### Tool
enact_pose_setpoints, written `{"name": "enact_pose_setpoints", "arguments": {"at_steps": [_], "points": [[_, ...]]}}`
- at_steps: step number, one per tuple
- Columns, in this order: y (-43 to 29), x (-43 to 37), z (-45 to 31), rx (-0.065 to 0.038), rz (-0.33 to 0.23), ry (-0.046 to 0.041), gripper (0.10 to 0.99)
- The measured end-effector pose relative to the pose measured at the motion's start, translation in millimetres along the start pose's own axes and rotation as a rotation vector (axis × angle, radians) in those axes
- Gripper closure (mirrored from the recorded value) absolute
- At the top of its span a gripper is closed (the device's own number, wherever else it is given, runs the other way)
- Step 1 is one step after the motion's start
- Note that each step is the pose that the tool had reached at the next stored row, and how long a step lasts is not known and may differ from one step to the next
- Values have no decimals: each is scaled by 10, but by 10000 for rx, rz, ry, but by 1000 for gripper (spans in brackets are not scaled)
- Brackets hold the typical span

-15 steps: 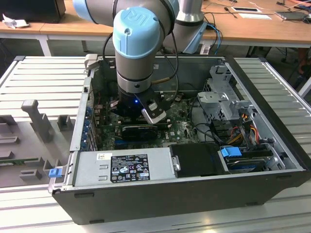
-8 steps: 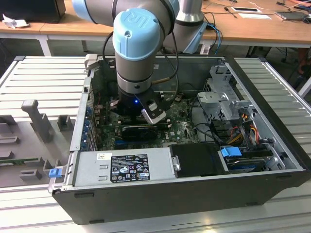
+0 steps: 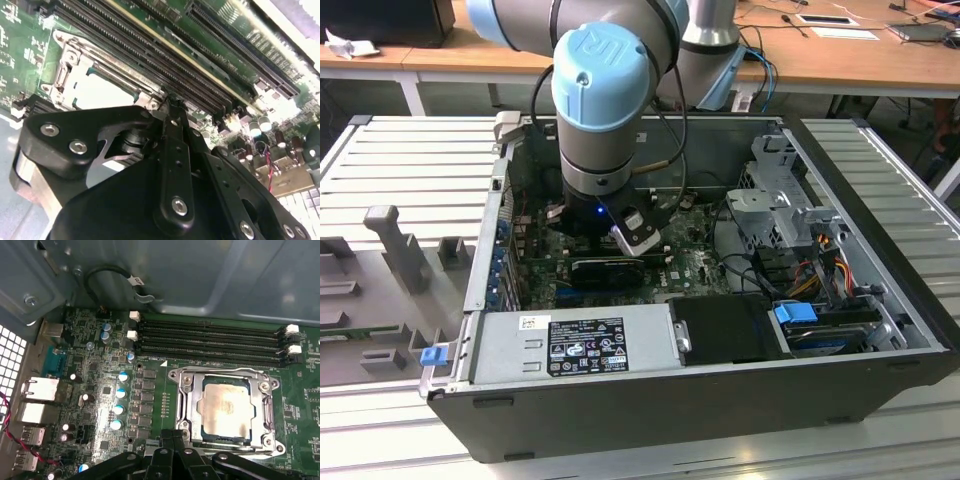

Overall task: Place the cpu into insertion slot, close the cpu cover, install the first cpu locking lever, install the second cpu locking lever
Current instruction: 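Install the second cpu locking lever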

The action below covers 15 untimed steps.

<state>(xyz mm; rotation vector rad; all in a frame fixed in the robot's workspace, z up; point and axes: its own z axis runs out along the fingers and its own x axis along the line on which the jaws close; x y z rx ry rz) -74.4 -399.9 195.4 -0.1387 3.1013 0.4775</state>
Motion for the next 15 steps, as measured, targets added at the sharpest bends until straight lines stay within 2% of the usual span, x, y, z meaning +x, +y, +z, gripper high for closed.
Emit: {"name": "enact_pose_setpoints", "arguments": {"at_steps": [3,10,15], "points": [[0,2,-3,-5,1,11,980],[52,-1,-165,-5,3,15,980],[66,-2,-207,-6,3,14,980]]}}
